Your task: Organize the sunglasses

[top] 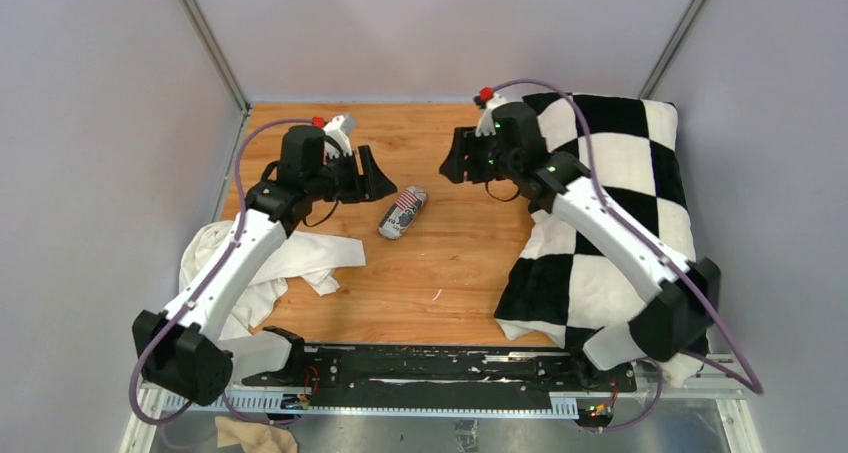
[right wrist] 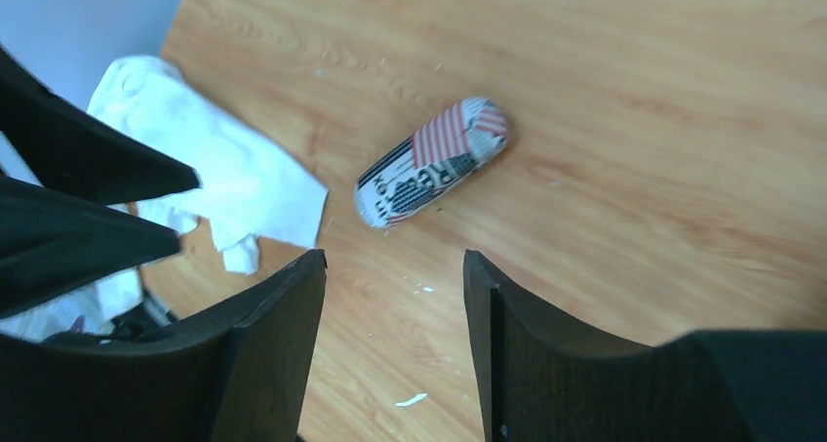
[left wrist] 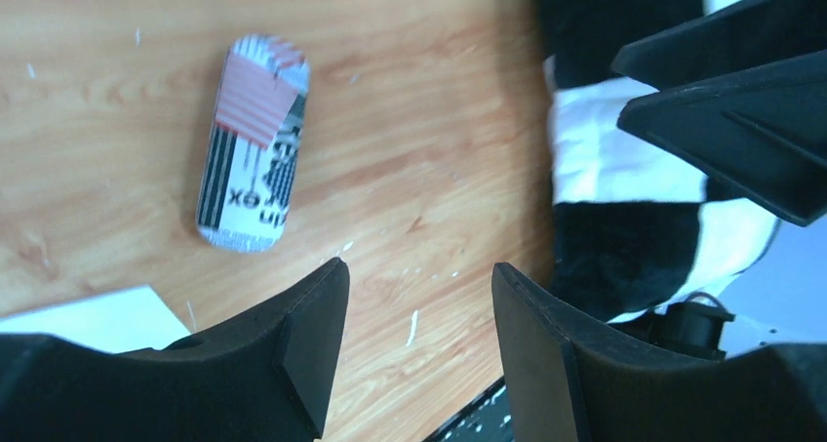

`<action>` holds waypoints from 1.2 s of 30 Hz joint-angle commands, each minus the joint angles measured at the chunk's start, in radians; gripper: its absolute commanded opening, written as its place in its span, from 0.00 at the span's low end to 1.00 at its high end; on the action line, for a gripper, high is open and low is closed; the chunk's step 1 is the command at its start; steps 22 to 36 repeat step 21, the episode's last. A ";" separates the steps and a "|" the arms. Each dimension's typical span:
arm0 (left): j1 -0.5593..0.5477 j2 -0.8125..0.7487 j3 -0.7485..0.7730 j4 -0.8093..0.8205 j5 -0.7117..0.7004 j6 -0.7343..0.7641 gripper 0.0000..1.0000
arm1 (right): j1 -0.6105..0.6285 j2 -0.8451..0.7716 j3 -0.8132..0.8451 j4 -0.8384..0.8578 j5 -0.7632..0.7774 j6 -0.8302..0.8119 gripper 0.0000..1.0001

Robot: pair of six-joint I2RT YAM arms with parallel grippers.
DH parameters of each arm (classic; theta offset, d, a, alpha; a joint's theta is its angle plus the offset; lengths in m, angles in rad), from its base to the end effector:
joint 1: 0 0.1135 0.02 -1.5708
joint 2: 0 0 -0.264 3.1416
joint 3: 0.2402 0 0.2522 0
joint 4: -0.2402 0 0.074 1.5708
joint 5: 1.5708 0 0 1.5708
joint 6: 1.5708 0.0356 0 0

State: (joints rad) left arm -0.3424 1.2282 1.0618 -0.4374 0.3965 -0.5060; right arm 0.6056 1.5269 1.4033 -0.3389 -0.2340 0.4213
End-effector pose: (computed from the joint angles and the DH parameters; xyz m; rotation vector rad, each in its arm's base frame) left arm 0.2504 -0.1039 0.3201 0.0528 2.2673 -0.9004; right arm 0.2881 0.2095 0.3581 -0.3503 2.1068 0.8655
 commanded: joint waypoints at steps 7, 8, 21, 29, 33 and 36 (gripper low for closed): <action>0.005 -0.252 0.126 0.019 -0.079 0.060 0.63 | -0.012 -0.416 -0.244 -0.040 0.487 -0.151 0.65; 0.005 -0.276 0.117 0.032 -0.101 0.060 0.66 | -0.011 -0.449 -0.284 -0.018 0.503 -0.160 0.66; 0.005 -0.617 -0.178 0.257 -0.395 -0.027 1.00 | -0.011 -0.646 -0.572 0.093 0.634 -0.110 0.66; 0.005 -0.617 -0.178 0.257 -0.395 -0.027 1.00 | -0.011 -0.646 -0.572 0.093 0.634 -0.110 0.66; 0.005 -0.617 -0.178 0.257 -0.395 -0.027 1.00 | -0.011 -0.646 -0.572 0.093 0.634 -0.110 0.66; 0.005 -0.617 -0.178 0.257 -0.395 -0.027 1.00 | -0.011 -0.646 -0.572 0.093 0.634 -0.110 0.66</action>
